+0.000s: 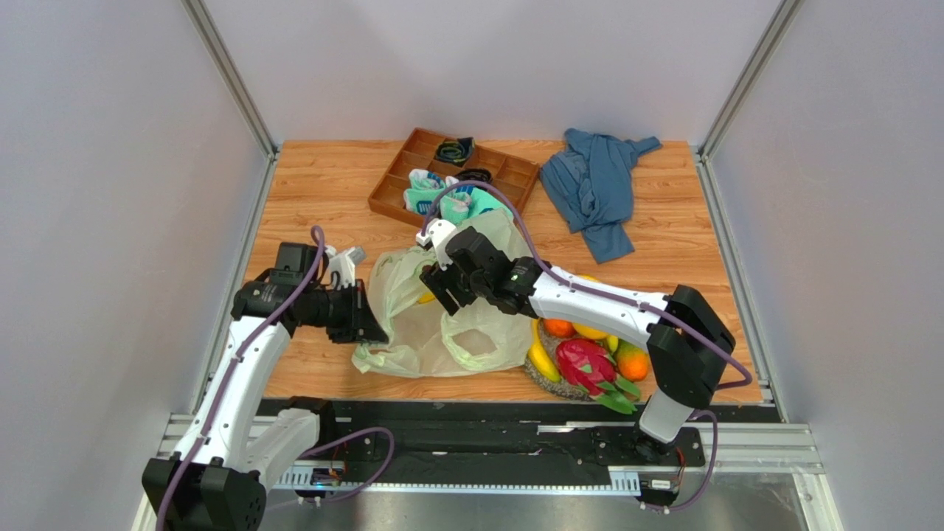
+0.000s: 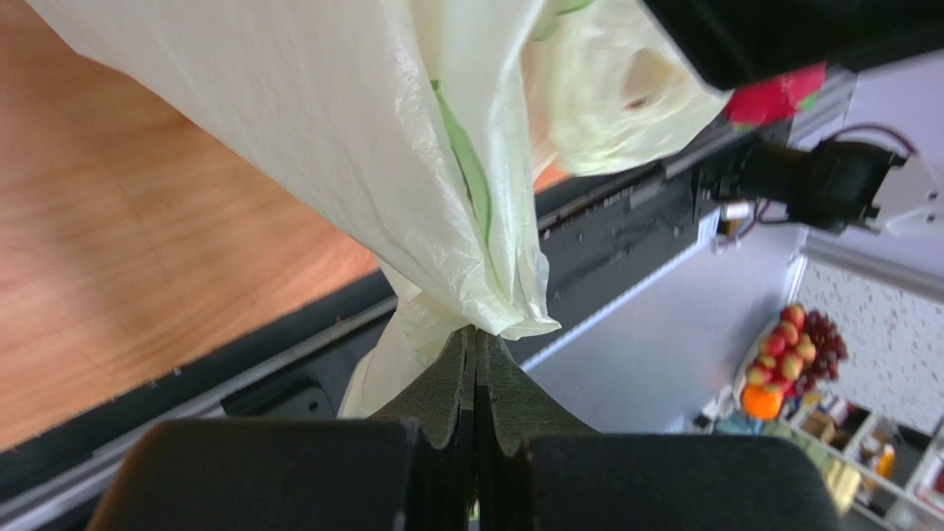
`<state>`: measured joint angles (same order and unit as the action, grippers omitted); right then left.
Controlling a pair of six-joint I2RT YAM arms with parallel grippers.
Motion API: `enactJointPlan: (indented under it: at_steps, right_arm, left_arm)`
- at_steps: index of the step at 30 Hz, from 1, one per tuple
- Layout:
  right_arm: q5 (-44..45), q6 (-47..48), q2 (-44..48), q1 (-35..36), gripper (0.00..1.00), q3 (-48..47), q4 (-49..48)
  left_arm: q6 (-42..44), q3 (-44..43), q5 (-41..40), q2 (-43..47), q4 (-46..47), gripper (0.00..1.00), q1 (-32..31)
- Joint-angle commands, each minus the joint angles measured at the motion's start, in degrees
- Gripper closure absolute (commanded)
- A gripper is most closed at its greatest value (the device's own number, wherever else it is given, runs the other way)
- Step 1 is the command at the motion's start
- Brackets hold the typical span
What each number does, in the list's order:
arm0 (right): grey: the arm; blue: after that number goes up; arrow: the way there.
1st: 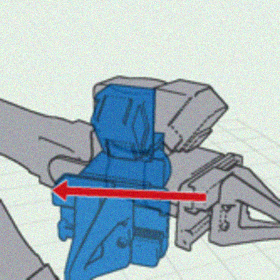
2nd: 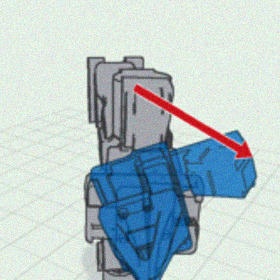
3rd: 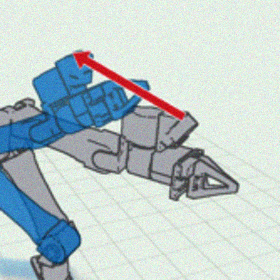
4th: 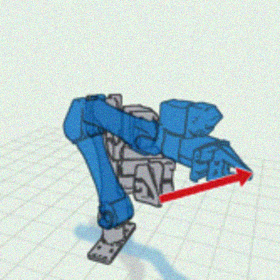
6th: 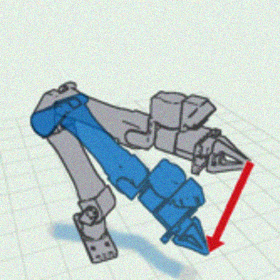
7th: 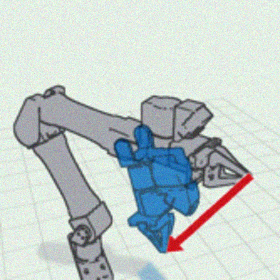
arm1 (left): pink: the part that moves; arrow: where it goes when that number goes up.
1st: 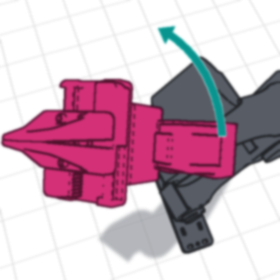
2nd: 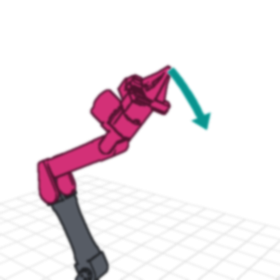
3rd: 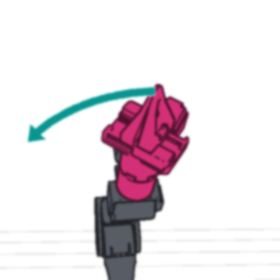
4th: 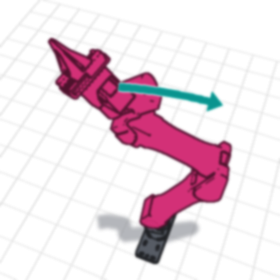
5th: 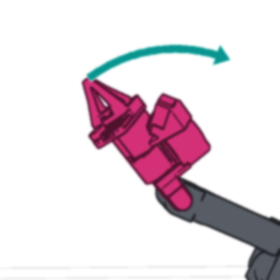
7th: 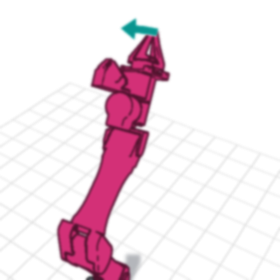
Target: Take the fake fruits out of the plastic bag
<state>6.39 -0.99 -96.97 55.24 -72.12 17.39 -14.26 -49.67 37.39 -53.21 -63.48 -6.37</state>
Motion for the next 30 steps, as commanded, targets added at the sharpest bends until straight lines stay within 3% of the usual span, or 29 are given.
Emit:
enactJointPlan:
  at_steps: [1, 7, 10, 14, 22, 27, 30]
  right_arm:
    - [-4.18, 7.92, 5.12, -0.49, 0.29, -5.90, -0.26]
    - [-16.31, 4.86, 8.89, 1.26, 0.28, -8.39, 5.63]
    - [-21.68, 4.86, 8.47, 2.32, 0.42, -8.30, 7.22]
    - [-19.25, -0.31, 2.06, 2.33, 0.61, -9.70, 6.17]
    - [-13.35, -8.84, -14.28, 1.80, 0.70, -21.03, 3.27]
    - [-9.30, -11.30, -18.43, 1.01, 0.71, -22.63, 2.74]
    - [-1.75, -11.31, -18.08, 0.83, 0.52, -23.33, 1.51]
  left_arm:
    - [-7.09, -1.22, -1.98, 1.71, 12.13, 1.00, 0.31]
    - [-11.05, -1.04, -0.82, 1.27, 20.05, 1.00, 0.31]
    - [-12.10, -0.95, -0.04, 1.70, 21.12, 1.00, 0.39]
    - [-13.33, -0.96, 1.37, 2.93, 20.77, 1.00, 0.39]
    - [-13.60, -0.52, 2.78, 4.17, 19.89, 1.00, 1.80]
    - [-13.51, -0.60, 3.74, 4.25, 19.89, 1.00, 2.94]
    - [-12.98, -0.25, 4.27, 4.69, 19.63, 1.00, 2.94]
